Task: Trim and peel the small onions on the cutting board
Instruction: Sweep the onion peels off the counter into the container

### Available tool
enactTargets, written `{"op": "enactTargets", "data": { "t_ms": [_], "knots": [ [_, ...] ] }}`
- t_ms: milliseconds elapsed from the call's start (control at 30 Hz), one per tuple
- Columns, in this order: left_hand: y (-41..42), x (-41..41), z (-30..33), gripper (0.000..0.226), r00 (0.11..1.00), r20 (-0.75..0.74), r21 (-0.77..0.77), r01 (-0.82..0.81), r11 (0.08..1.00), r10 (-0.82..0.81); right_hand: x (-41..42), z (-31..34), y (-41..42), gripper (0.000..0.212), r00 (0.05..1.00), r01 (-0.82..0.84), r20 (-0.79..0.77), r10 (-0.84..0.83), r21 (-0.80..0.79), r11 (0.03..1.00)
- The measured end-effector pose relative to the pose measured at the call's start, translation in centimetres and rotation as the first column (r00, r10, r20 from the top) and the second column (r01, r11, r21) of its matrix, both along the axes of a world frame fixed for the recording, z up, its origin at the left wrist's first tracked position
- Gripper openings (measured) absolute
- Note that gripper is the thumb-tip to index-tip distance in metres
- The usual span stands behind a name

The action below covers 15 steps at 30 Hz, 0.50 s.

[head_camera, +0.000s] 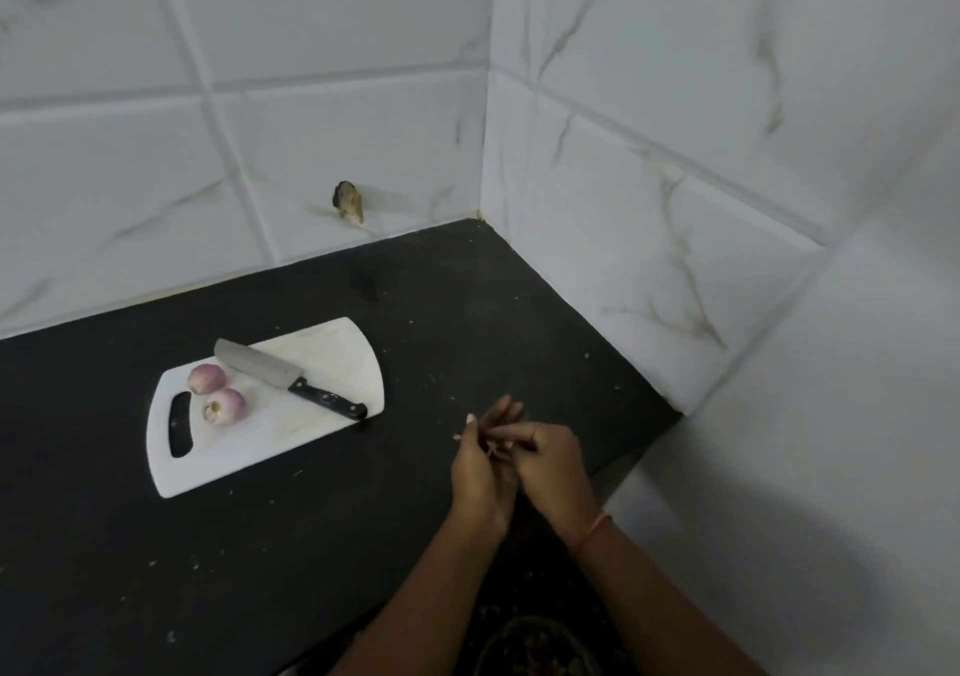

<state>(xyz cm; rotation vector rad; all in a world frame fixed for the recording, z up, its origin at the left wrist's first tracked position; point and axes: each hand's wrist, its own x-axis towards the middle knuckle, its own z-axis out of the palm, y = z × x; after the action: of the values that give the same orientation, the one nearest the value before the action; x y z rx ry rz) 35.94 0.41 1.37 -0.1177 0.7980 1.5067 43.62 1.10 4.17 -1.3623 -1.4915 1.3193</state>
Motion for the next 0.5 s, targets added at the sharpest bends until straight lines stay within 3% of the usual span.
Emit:
{"op": "enactTargets", "data": {
  "t_ms": [33, 100, 133, 167, 200, 233, 300, 433, 500],
  "knots": [
    [-0.5, 0.7, 0.2, 0.051, 0.998, 0.052, 0.009, 0.035, 0.999, -0.036, 0.1, 0.1, -0.8, 0.025, 0.995, 0.013, 0.093, -0.024, 0.114, 0.993],
    [-1.5, 2.2, 0.1, 0.054, 0.986, 0.105, 0.019, 0.128, 0.992, -0.130, 0.8, -0.6, -2.5, 0.026, 0.982, 0.157, 0.043, -0.183, 0.351, 0.923],
    [-1.9, 2.8, -0.2, 0.055, 0.977, 0.117, 0.036, 0.174, 0.984, -0.177, 1.8, -1.3, -2.6, 0.029, 0.935, 0.354, -0.063, -0.350, 0.264, 0.897],
    [-2.5, 3.9, -0.4, 0.055, 0.965, 0.135, 0.042, 0.220, 0.975, -0.223, 3.1, -2.4, -3.6, 0.029, 0.909, 0.403, -0.016, -0.417, 0.286, 0.869],
    [-3.0, 4.5, -0.7, 0.054, 0.956, 0.135, 0.038, 0.256, 0.966, -0.259, 4.8, -2.3, -3.8, 0.026, 0.940, 0.208, 0.160, -0.303, 0.436, 0.876],
    [-3.5, 5.2, -1.0, 0.052, 0.948, 0.139, 0.030, 0.285, 0.958, -0.286, 6.1, -1.9, -4.1, 0.022, 0.950, 0.104, 0.220, -0.221, 0.445, 0.889],
    [-4.4, 6.9, -2.0, 0.048, 0.939, 0.123, -0.020, 0.327, 0.945, -0.322, 9.5, -3.3, -4.9, 0.024, 0.921, 0.056, 0.339, -0.192, 0.373, 0.926],
    [-6.2, 9.9, -5.5, 0.040, 0.926, 0.043, -0.126, 0.378, 0.917, -0.375, 12.9, -4.9, -8.0, 0.023, 0.915, 0.240, 0.230, -0.332, 0.352, 0.905],
    [-7.3, 11.3, -7.9, 0.040, 0.917, 0.033, -0.179, 0.398, 0.900, -0.398, 14.6, -7.7, -9.1, 0.022, 0.910, 0.350, 0.166, -0.379, 0.179, 0.919]
  ]
}}
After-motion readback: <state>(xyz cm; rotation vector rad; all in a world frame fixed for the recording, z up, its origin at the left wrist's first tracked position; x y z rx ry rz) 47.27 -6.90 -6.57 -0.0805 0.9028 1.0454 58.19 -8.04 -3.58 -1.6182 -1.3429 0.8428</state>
